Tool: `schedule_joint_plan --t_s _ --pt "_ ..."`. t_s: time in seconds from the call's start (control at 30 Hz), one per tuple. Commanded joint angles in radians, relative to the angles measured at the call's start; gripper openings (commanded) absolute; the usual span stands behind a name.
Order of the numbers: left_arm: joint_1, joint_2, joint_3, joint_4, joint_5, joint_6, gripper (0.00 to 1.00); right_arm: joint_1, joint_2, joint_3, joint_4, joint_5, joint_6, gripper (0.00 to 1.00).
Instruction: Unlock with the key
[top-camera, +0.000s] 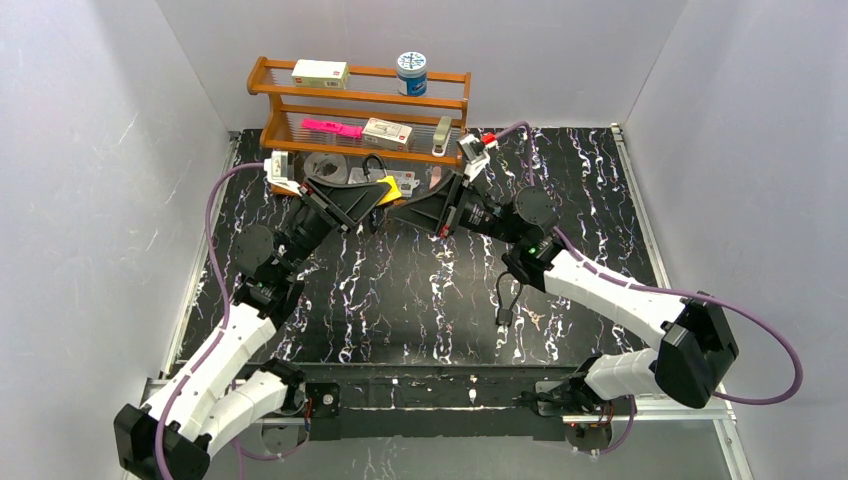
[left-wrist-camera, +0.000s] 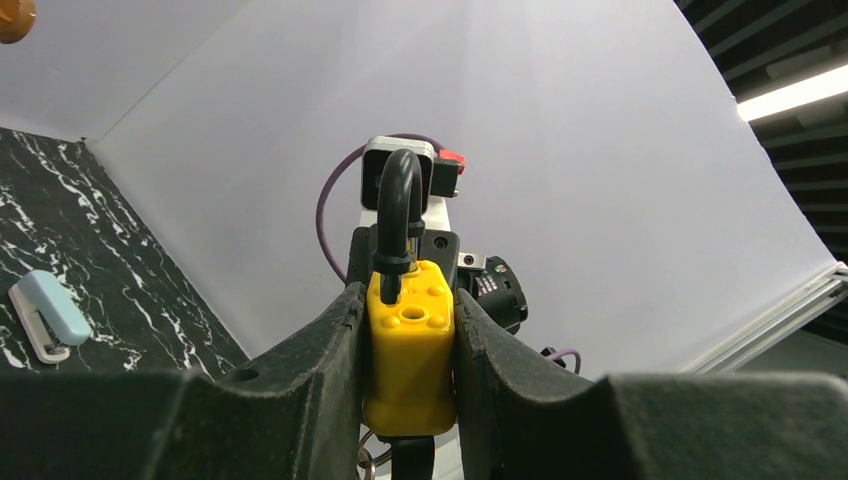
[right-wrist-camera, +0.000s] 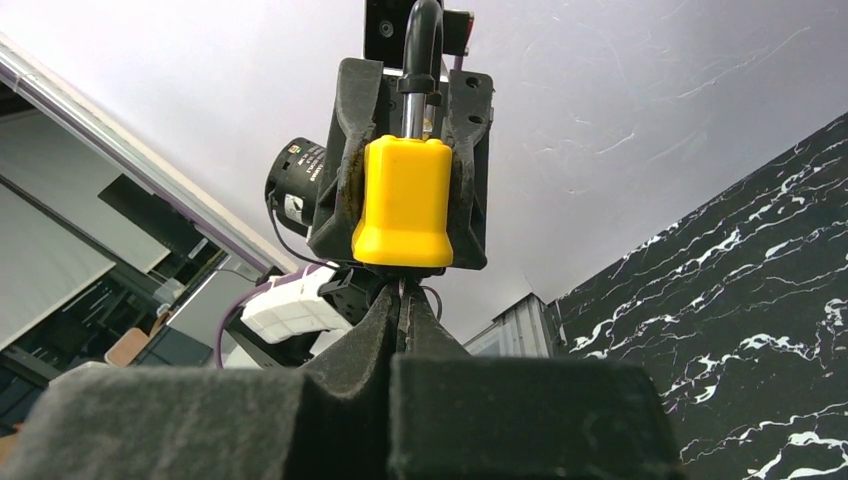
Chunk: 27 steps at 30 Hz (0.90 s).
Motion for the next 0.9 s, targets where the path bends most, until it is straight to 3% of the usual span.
schedule_joint_plan --t_s 0.0,0.2,0.27,0.4,0.67,0.87 --pt "-0.014 -0.047 -0.027 -0.100 0.091 0.011 0.00 -0.008 -0.009 0.097 0.073 0.174 -0.002 0.01" --pt "-0.038 -0.065 -0.026 -0.199 0.072 0.070 0.00 -0.003 0.014 0.235 -0.229 0.288 -0.128 0.01" --pt "-0.049 -0.062 -0.023 -0.201 0.063 0.079 0.00 -0.002 0.020 0.236 -0.246 0.317 -0.147 0.01" --pt "-0.058 -0.060 -0.019 -0.157 0.048 0.071 0.00 -0.011 0.027 0.175 -0.090 0.258 -0.040 0.01" --pt "-0.059 -0.012 -0.033 0.127 0.009 -0.085 0.00 -0.096 0.099 -0.002 0.539 0.195 0.564 0.01" --pt "-0.060 0.033 -0.002 0.239 -0.026 -0.130 0.00 -0.096 0.149 -0.018 0.715 0.248 0.792 0.01"
